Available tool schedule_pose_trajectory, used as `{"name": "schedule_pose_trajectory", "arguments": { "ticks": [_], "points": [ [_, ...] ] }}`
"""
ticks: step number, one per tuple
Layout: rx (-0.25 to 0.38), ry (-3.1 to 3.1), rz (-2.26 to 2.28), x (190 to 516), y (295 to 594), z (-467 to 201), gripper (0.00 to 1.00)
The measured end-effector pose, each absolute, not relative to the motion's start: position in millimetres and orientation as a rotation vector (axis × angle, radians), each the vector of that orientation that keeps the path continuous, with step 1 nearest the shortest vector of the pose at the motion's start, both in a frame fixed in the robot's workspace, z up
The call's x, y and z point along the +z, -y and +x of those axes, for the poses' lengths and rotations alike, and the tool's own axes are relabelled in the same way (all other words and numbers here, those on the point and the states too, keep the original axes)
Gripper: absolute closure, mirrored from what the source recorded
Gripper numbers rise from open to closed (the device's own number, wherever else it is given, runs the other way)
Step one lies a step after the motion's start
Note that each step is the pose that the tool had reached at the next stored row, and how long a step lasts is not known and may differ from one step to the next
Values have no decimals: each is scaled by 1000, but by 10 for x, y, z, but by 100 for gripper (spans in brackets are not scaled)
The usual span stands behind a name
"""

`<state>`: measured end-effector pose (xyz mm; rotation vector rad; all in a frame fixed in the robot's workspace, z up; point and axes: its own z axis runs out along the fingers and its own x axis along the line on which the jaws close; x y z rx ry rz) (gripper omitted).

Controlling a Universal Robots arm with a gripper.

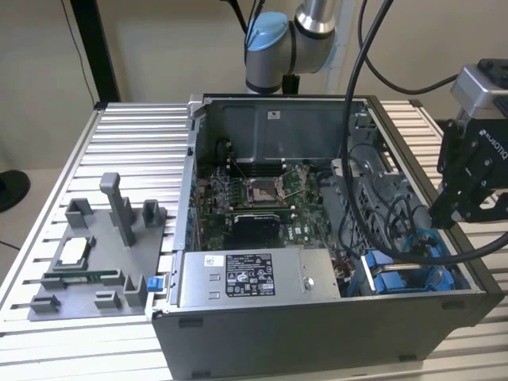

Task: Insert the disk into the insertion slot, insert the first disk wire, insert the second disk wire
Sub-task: 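Insert the second disk wire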

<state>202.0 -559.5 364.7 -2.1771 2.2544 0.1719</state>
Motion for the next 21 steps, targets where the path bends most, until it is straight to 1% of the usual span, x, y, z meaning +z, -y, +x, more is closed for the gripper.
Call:
{"name": "schedule_pose_trajectory", "arguments": {
  "ticks": [21],
  "points": [
    [174, -2254, -2176, 3607, 5596, 2011, 0]
  ]
}}
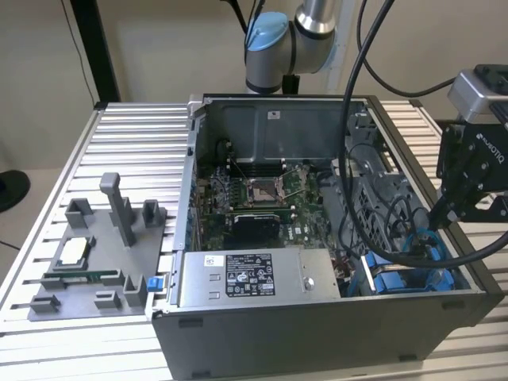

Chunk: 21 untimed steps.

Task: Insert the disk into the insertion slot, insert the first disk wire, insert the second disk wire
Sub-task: 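Insert the second disk wire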

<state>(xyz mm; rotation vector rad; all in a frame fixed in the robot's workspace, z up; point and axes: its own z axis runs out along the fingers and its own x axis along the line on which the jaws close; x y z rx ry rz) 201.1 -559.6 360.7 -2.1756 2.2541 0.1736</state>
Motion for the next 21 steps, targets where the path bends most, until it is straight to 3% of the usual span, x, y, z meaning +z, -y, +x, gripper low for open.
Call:
{"name": "schedule_pose_trajectory", "arguments": {
  "ticks": [8, 9, 21],
  "points": [
    [174, -2254, -2175, 3605, 5596, 2011, 0],
    [174, -2254, -2175, 3605, 5596, 2010, 100],
    [175, -2254, -2174, 3760, 5596, 1937, 100]
  ]
}}
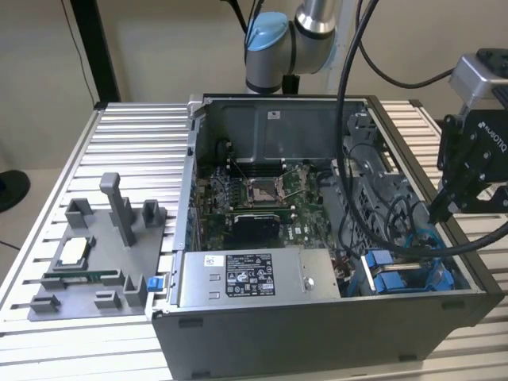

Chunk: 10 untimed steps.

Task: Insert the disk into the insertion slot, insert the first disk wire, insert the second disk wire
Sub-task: 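Insert the second disk wire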

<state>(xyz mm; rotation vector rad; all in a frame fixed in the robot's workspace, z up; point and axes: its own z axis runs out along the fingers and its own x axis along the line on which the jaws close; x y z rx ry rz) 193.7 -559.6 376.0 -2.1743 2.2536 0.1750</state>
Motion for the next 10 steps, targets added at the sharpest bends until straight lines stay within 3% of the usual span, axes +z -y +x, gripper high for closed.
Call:
{"name": "schedule_pose_trajectory", "arguments": {
  "ticks": [10],
  "points": [
    [174, -2255, -2167, 4061, 5595, 1741, 100]
  ]
}}
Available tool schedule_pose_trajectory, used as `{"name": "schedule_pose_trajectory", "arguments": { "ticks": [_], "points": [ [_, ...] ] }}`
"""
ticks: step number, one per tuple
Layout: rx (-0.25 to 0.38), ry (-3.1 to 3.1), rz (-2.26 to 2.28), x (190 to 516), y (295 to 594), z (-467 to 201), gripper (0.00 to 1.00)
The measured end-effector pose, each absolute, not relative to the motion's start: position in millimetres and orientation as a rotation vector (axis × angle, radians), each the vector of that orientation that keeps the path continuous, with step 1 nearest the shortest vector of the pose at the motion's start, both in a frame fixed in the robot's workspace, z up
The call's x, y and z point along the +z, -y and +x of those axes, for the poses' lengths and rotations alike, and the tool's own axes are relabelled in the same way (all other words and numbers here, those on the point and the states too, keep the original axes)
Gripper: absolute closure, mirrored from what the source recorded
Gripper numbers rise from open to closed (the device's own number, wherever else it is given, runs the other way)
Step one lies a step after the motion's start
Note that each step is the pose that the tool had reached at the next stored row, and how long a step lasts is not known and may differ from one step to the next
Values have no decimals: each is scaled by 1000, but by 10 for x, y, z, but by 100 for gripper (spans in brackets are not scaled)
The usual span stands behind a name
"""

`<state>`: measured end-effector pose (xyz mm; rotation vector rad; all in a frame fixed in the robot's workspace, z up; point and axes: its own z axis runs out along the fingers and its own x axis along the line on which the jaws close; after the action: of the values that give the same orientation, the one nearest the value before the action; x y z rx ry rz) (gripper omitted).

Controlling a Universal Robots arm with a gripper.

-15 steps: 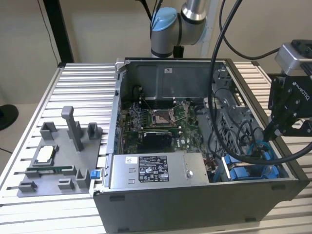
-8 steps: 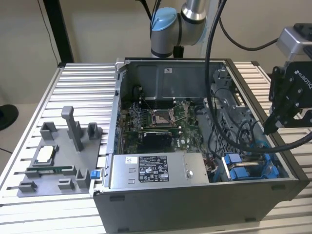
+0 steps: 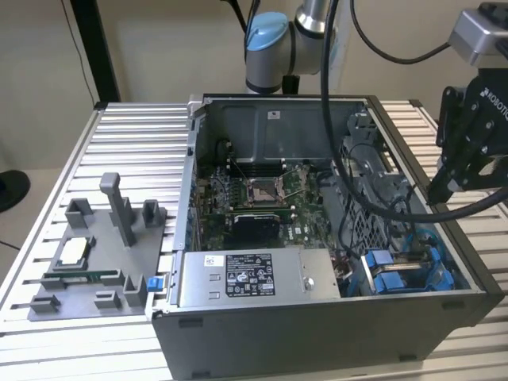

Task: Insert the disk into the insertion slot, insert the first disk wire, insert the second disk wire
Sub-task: 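Insert the second disk wire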

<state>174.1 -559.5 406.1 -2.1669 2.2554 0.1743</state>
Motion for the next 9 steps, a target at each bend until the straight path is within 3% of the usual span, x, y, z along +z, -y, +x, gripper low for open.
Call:
{"name": "schedule_pose_trajectory", "arguments": {
  "ticks": [9],
  "points": [
    [161, -2250, -2161, 4176, 5595, 1490, 100]
  ]
}}
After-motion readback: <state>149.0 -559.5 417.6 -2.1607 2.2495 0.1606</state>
